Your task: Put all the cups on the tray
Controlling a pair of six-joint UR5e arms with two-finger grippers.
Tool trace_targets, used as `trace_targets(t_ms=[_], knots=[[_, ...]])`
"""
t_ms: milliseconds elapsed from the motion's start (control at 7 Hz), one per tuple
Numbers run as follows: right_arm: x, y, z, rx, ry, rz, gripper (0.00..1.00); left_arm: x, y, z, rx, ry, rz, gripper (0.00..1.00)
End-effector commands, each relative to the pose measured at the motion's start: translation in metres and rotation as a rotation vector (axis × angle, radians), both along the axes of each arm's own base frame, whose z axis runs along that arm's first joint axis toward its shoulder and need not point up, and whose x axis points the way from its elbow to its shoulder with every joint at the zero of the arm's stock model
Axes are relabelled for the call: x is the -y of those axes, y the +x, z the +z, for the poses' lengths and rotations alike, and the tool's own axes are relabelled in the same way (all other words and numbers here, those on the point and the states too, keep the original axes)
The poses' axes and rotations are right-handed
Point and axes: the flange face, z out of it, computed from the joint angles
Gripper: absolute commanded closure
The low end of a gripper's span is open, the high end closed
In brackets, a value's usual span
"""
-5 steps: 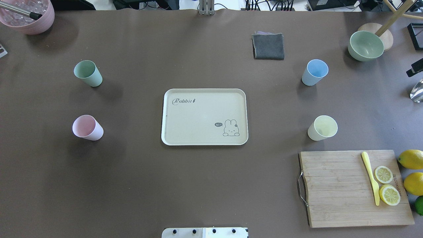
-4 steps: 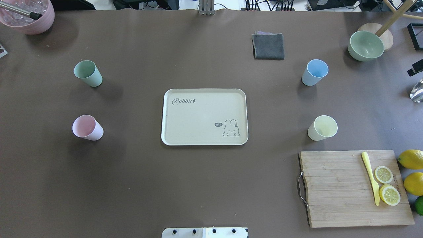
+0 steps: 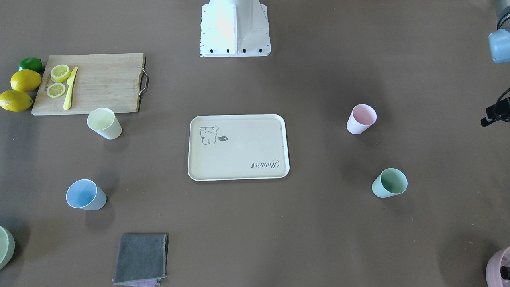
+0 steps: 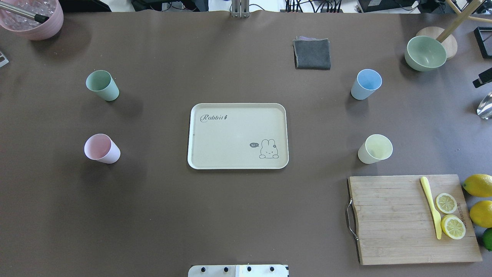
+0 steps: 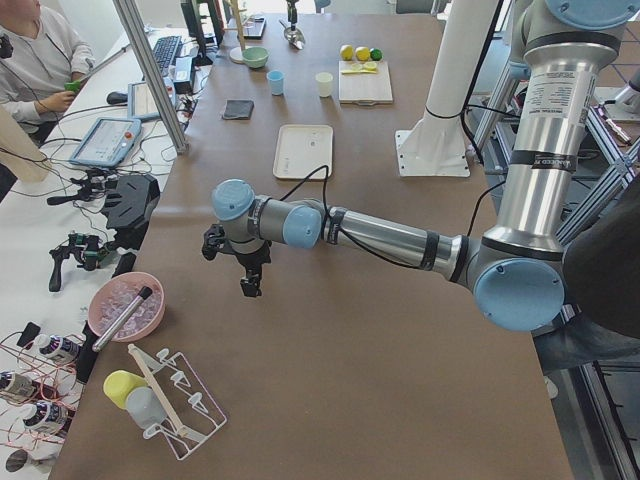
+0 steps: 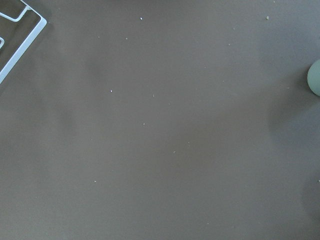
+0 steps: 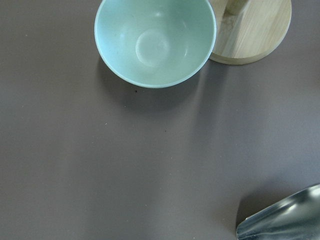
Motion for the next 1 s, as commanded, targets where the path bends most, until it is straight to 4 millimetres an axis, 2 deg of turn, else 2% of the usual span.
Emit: trace_targets(t_ms=[0, 429, 714, 857], knots=[[-0.006, -0.004, 0.001, 0.066, -0.025, -0.022, 0.0, -0.008, -0.003, 0.012, 0.009, -0.016, -0.004, 0.02], [-0.003, -0.006, -0.007, 0.092, -0.022, -0.029, 0.0, -0.024, -0.048, 0.037, 0.015, -0.064, -0.084, 0.02], [0.01, -0.005, -0.027, 0.126, -0.016, -0.025, 0.0, -0.043, -0.068, 0.058, 0.012, -0.105, -0.119, 0.02], [0.011, -0.001, -0.028, 0.13, -0.031, -0.017, 0.0, -0.047, -0.07, 0.064, 0.015, -0.117, -0.122, 0.02]])
